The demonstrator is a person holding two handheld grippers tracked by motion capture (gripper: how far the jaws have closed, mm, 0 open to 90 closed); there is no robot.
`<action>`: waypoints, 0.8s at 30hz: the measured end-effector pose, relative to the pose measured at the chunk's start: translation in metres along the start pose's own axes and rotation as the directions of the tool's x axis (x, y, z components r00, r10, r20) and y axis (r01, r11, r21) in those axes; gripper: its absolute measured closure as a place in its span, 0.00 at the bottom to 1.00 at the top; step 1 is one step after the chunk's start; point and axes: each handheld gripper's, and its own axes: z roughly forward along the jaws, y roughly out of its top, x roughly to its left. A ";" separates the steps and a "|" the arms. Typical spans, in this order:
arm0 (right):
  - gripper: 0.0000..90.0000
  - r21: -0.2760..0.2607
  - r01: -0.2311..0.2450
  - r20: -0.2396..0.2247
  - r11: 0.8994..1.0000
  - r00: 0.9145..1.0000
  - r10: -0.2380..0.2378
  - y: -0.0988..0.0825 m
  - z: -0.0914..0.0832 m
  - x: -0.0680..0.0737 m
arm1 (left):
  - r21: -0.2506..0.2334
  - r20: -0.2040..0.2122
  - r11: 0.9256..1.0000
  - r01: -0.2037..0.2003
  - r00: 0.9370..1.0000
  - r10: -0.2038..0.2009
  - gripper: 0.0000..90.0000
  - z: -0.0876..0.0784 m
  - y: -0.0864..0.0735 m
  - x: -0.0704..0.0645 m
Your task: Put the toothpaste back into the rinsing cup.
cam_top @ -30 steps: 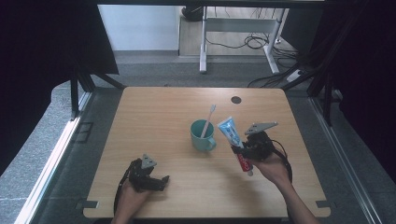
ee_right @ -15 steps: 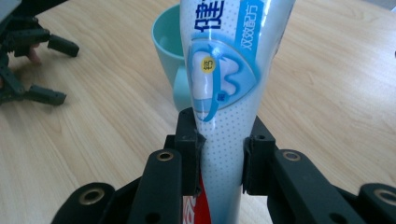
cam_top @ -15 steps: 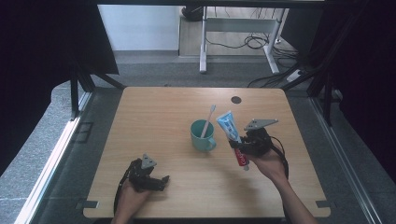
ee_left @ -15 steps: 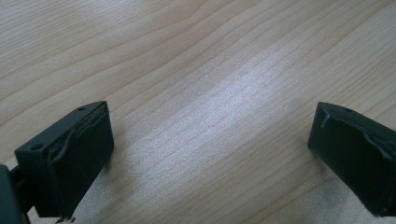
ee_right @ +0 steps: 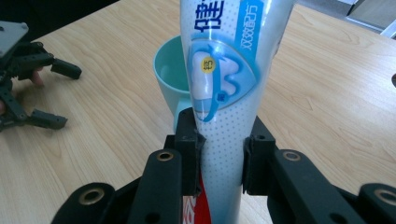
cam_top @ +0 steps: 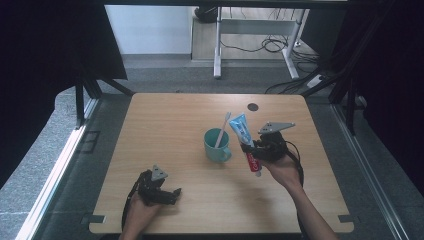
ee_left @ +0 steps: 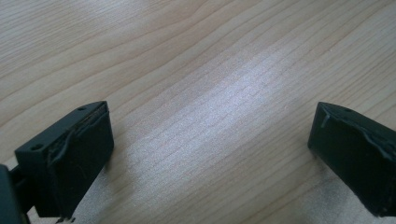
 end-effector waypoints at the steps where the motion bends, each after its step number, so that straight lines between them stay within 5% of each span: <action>1: 0.80 -0.001 0.000 0.000 1.000 1.000 0.000 0.001 0.000 0.000 | 0.000 0.000 1.000 -0.001 1.000 0.001 0.00 0.000 0.000 0.000; 24: 0.80 -0.044 0.010 -0.010 0.999 1.000 -0.011 0.030 0.008 0.004 | 0.002 0.001 1.000 -0.004 1.000 0.004 0.00 0.000 0.000 0.000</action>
